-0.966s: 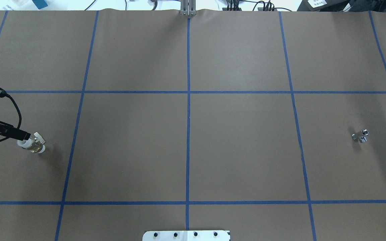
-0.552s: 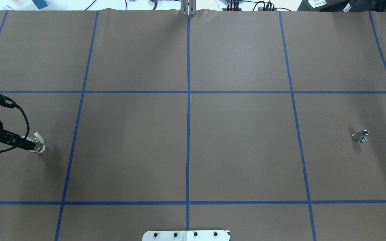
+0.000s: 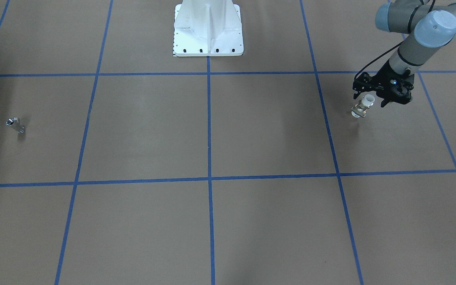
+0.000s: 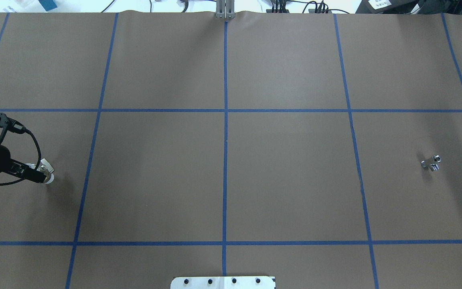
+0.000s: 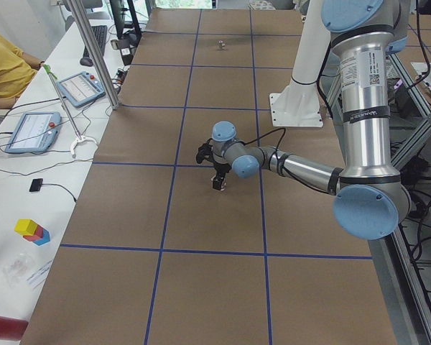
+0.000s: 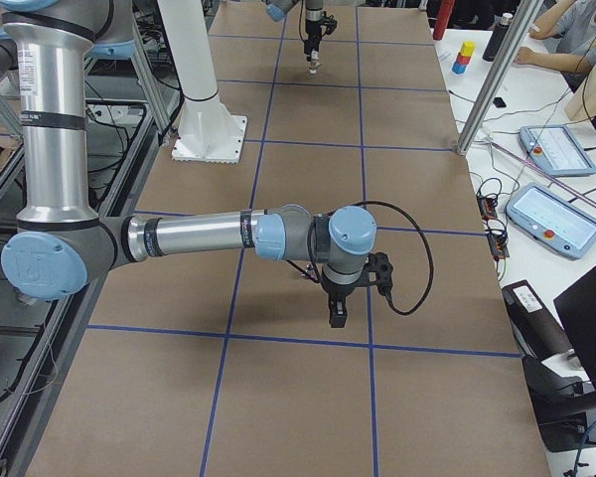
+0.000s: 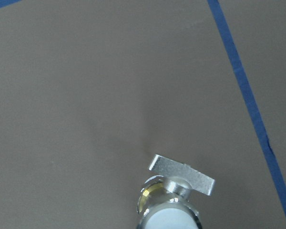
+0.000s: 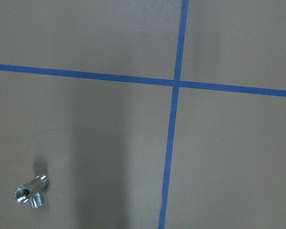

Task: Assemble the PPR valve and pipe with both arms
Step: 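Lower the left gripper onto the white valve piece and grasp it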

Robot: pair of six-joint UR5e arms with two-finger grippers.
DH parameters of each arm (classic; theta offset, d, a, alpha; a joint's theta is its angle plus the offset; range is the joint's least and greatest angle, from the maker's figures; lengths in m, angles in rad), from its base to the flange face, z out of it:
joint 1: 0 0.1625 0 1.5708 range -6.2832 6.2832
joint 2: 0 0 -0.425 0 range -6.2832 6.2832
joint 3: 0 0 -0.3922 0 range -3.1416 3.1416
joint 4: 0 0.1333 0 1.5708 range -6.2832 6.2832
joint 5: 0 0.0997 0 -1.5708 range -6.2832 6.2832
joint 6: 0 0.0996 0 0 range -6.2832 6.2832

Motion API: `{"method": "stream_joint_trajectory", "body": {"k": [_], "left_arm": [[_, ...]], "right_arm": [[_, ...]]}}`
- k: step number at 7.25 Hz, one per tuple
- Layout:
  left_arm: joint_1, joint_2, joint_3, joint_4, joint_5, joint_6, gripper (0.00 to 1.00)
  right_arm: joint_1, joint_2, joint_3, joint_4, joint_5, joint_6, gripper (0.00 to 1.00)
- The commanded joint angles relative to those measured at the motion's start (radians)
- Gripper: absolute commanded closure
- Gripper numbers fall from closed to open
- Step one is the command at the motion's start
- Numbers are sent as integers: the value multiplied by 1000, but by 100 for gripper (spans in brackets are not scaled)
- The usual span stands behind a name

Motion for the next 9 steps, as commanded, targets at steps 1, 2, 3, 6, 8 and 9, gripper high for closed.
{"method": "stream_joint_trajectory", "body": {"k": [1, 2, 3, 6, 8, 9], "left_arm": [[0, -27, 23, 1, 0, 0, 0], [0, -27, 26, 0, 0, 0, 6], [0, -27, 28, 1, 2, 0, 31], [0, -17, 16, 3, -3, 0, 69], [-3, -12, -29, 15, -11, -2, 100], [-1, -30, -59, 80, -11, -17, 100]], "right_arm": [[-1, 0, -2, 0, -1, 0, 0], [-2, 0, -2, 0, -1, 0, 0], [-2, 0, -2, 0, -1, 0, 0], [-4, 0, 1, 2, -1, 0, 0], [-4, 0, 2, 0, -1, 2, 0], [-4, 0, 2, 0, 1, 2, 0]]}}
